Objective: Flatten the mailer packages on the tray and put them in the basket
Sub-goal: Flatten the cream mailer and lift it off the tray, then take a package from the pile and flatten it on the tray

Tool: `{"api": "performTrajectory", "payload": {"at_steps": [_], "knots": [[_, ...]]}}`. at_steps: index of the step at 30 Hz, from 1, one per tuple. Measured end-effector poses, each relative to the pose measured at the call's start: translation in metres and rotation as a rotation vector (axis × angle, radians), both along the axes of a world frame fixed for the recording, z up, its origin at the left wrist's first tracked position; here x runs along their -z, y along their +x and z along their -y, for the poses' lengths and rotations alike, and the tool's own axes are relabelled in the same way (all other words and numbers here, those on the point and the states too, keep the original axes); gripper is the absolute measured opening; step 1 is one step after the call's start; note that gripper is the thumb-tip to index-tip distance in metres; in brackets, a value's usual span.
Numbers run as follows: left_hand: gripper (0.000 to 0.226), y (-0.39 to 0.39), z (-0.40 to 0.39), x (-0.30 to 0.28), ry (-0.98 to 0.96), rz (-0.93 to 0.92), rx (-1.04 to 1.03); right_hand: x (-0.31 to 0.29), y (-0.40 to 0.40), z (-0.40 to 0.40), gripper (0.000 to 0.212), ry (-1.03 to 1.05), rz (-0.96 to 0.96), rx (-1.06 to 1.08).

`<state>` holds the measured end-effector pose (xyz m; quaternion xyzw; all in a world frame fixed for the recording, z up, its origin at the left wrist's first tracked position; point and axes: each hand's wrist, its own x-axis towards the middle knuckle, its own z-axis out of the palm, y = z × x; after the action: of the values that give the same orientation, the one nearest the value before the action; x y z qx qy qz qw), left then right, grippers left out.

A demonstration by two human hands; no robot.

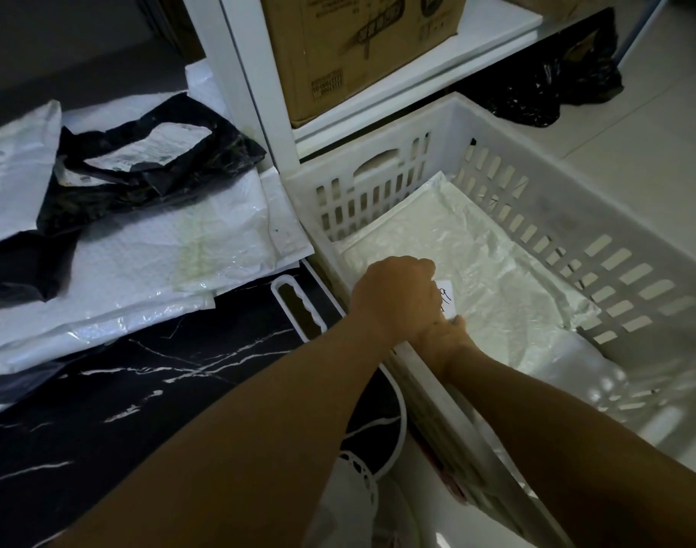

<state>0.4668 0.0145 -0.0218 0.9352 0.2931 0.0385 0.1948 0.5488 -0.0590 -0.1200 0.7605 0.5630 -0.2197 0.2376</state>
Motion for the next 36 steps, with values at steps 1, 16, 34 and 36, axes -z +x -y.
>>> {"api": "performTrajectory", "payload": {"at_steps": [1, 16, 34, 36], "knots": [[0.033, -0.004, -0.001, -0.003, -0.052, 0.056, 0.008, -0.005, 0.002, -0.002, 0.041, 0.054, -0.07, 0.053], [0.033, -0.146, 0.004, -0.082, -0.005, 0.064, -0.247, -0.138, -0.013, -0.019, 0.018, 0.352, 0.075, -0.064], [0.038, -0.384, -0.006, -0.08, -0.115, -0.096, -0.751, -0.239, -0.258, -0.121, 0.034, 0.743, 0.031, -0.521], [0.041, -0.396, -0.008, -0.071, -0.142, -0.118, -0.762, -0.238, -0.28, -0.131, 0.038, 0.749, 0.107, -0.553]]}}
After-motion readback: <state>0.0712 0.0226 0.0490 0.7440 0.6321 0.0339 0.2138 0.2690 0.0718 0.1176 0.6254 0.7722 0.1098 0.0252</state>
